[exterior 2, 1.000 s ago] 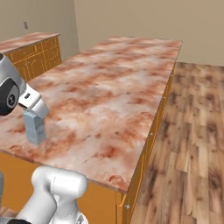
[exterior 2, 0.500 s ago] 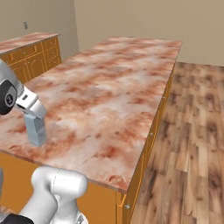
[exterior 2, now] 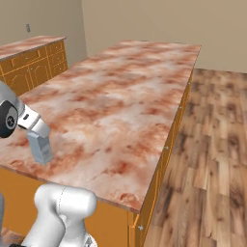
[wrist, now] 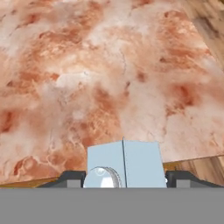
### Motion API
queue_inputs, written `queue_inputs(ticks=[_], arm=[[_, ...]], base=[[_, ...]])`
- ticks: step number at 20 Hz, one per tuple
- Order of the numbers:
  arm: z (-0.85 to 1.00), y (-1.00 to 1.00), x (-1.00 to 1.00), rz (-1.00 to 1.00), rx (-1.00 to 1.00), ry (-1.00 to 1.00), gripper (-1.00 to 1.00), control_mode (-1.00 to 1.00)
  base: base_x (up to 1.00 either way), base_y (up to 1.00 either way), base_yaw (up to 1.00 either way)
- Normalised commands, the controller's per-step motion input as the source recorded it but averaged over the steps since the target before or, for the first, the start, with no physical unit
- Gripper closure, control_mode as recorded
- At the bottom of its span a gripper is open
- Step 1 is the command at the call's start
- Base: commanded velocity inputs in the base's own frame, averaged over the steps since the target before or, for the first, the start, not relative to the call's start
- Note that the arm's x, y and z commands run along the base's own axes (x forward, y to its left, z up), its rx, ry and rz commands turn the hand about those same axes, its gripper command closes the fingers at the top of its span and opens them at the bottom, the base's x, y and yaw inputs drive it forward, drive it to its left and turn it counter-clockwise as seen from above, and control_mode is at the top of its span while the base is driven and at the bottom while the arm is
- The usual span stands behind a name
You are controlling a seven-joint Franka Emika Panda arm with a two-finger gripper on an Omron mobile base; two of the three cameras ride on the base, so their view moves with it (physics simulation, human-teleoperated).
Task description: Move the drinks to the dining counter.
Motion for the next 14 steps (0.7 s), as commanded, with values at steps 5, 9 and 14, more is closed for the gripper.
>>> queue_inputs(ticks=[5,9,14], arm=[[-0.29,0.27,0.15,-0.09,-0.01,-0.08,1.00,-1.00],[-0.29,0.33,0.28,-0.10,0.00,-0.01,1.00,-1.00],[-0.48,0.20,0.33,-0.10,0.00,0.00,1.00,-1.00]], base=[[0.00,0.00,0.00],[0.00,0.00,0.00],[0.00,0.00,0.00]])
